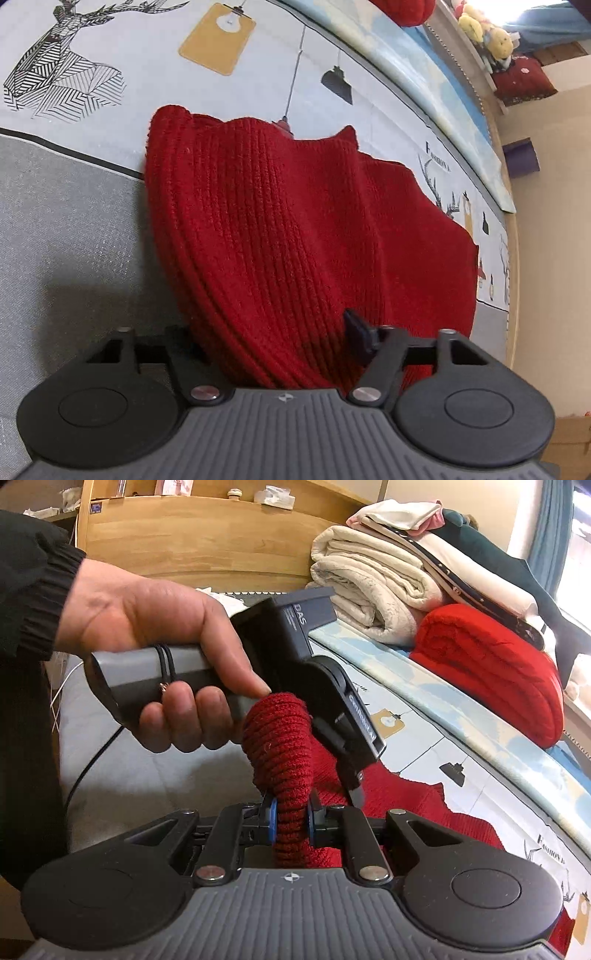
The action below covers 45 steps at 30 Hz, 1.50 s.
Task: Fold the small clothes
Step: 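Lift the hem end with both tools and fold it over toward the collar, then open both tools and release the folded sweater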
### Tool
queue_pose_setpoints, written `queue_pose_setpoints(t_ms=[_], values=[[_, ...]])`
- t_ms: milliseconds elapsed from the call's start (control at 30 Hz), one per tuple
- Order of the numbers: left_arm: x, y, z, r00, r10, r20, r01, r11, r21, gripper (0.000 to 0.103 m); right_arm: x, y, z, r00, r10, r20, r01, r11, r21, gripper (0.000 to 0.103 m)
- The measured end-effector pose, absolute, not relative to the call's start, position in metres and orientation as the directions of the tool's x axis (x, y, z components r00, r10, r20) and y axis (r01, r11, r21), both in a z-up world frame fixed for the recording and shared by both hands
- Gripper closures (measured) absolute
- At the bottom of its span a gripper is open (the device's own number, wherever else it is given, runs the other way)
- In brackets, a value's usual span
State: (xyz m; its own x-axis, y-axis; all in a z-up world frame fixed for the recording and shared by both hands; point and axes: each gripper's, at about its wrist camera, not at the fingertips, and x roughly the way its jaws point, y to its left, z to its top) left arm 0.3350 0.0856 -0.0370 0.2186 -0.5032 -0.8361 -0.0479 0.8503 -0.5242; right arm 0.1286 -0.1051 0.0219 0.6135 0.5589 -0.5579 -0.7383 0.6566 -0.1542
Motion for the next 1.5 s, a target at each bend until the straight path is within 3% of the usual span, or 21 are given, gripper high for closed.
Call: queue_pose_setpoints(t_ms=[100,167,533,800,1033,1133,1200,1367,1500], values=[[0.332,0.089,-0.032,0.238,-0.489,-0.839,-0.019,0.862,-0.507,0.066,0.137,-0.101,0.02,0.596,0.569,-0.566,-0.75,0.647,-0.14,0.088],[0.328,0.094,-0.024,0.259,-0.491,-0.832,-0.016,0.859,-0.512,0.07,0.135,-0.095,0.02,0.579,0.586,-0.567,-0.766,0.629,-0.132,0.088],[0.281,0.168,0.029,0.386,-0.393,-0.835,-0.073,0.889,-0.452,0.072,0.117,-0.054,0.046,0.504,0.718,-0.48,-0.828,0.559,-0.033,0.088],[0.273,0.14,0.041,0.398,-0.355,-0.846,-0.015,0.92,-0.393,0.072,0.112,-0.069,0.044,0.519,0.677,-0.522,-0.773,0.632,0.05,0.088],[0.272,0.059,0.071,0.471,-0.499,-0.727,0.182,0.862,-0.474,0.068,0.111,-0.152,0.054,0.725,0.488,-0.486,-0.48,0.864,0.152,0.089],[0.264,0.016,0.088,0.447,-0.615,-0.649,0.341,0.788,-0.513,0.053,0.105,-0.197,0.051,0.808,0.31,-0.501,-0.249,0.95,0.187,0.089],[0.253,0.0,0.097,0.429,-0.683,-0.592,0.412,0.731,-0.544,0.039,0.104,-0.235,0.039,0.805,0.185,-0.564,-0.058,0.97,0.236,0.089],[0.252,-0.003,0.087,0.409,-0.633,-0.657,0.389,0.772,-0.502,0.041,0.111,-0.314,-0.026,0.608,0.075,-0.79,0.317,0.89,0.329,0.088],[0.255,0.009,0.074,0.375,-0.571,-0.73,0.353,0.816,-0.458,0.041,0.111,-0.346,-0.06,0.556,0.247,-0.793,0.369,0.782,0.502,0.069]])
